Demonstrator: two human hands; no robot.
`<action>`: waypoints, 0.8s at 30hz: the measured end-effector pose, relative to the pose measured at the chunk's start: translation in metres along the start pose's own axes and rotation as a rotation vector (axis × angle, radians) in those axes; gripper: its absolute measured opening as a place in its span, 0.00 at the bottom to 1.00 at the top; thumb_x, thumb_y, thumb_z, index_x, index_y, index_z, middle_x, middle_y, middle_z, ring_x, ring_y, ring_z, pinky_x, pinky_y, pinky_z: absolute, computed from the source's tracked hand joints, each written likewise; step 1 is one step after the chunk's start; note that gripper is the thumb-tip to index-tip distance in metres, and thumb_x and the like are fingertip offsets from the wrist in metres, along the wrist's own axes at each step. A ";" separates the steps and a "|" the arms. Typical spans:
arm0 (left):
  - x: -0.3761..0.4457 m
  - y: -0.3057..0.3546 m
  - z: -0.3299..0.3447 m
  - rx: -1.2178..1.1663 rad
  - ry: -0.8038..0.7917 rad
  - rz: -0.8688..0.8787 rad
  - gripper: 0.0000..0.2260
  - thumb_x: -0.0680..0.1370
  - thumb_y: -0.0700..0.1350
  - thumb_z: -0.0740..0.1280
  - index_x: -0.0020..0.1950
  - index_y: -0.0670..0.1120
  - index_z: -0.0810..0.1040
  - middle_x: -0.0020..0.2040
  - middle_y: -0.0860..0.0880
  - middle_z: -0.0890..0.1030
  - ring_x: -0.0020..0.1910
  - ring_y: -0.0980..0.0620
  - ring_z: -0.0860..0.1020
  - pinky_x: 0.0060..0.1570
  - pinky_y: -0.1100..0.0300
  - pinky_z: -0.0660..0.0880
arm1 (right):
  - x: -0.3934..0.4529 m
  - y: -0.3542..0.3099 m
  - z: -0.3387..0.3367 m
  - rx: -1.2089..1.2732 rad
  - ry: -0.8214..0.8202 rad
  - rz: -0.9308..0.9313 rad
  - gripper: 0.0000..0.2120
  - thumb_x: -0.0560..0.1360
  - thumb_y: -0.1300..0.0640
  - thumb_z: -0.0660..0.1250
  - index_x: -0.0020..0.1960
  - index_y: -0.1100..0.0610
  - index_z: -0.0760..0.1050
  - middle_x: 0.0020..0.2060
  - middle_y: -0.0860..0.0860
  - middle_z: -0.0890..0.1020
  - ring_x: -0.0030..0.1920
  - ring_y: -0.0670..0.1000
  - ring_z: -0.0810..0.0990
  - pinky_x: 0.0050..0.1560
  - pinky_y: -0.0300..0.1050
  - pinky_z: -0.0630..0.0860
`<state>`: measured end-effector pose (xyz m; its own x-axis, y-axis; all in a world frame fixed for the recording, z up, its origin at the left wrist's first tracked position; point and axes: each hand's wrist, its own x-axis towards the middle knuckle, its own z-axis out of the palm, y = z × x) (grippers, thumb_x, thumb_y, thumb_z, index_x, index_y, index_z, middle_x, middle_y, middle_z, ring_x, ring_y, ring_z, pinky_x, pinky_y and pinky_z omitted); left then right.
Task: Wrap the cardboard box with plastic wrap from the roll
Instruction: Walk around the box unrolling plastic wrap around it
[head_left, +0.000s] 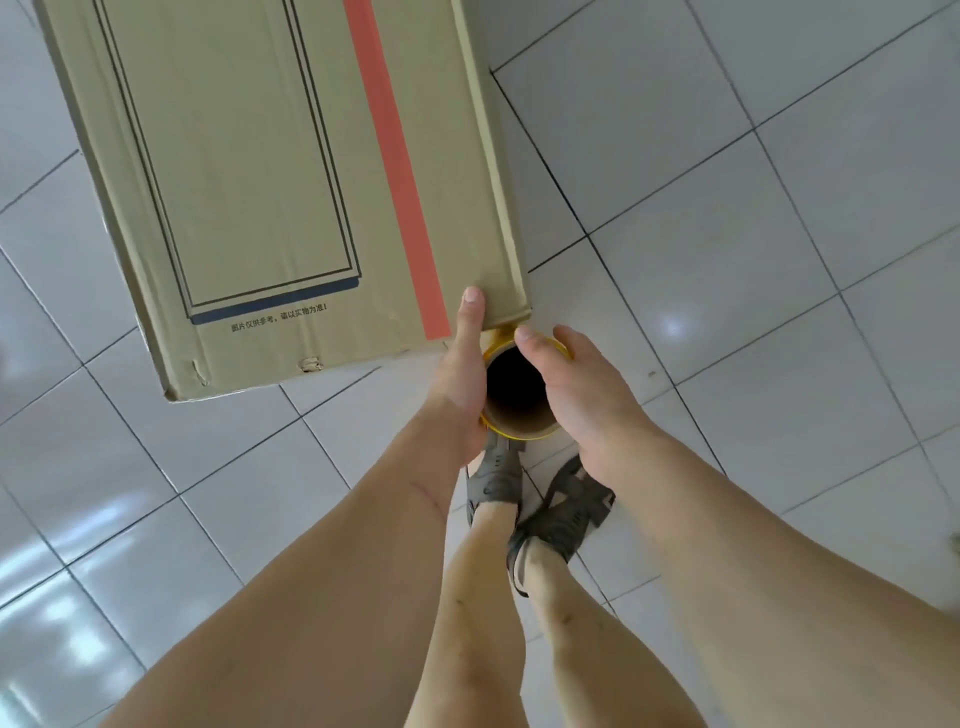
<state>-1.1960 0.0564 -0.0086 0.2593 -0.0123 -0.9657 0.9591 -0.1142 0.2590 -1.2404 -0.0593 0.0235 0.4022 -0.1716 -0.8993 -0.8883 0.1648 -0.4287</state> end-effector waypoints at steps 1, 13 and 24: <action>0.000 0.001 0.001 -0.011 -0.007 -0.009 0.42 0.76 0.80 0.60 0.69 0.47 0.84 0.58 0.42 0.90 0.59 0.42 0.89 0.70 0.40 0.80 | 0.000 -0.003 -0.002 0.024 -0.006 0.028 0.10 0.78 0.39 0.63 0.58 0.39 0.69 0.42 0.35 0.70 0.40 0.35 0.69 0.38 0.33 0.63; 0.007 -0.005 0.040 -0.171 0.048 -0.071 0.61 0.54 0.90 0.63 0.72 0.48 0.81 0.61 0.43 0.89 0.61 0.40 0.87 0.70 0.39 0.80 | 0.021 -0.019 -0.041 -0.181 -0.048 -0.056 0.33 0.75 0.35 0.65 0.76 0.45 0.64 0.69 0.44 0.72 0.60 0.43 0.70 0.55 0.39 0.64; -0.010 0.009 0.078 -0.485 0.030 -0.054 0.47 0.77 0.81 0.48 0.58 0.40 0.85 0.49 0.40 0.91 0.54 0.41 0.88 0.64 0.44 0.81 | 0.044 -0.048 -0.081 -0.438 -0.211 -0.167 0.22 0.73 0.37 0.69 0.64 0.45 0.73 0.55 0.43 0.76 0.57 0.47 0.75 0.55 0.42 0.71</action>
<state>-1.1990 -0.0218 0.0024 0.2039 0.0104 -0.9789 0.9119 0.3618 0.1938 -1.1982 -0.1537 0.0115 0.5425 0.0459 -0.8388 -0.7995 -0.2782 -0.5323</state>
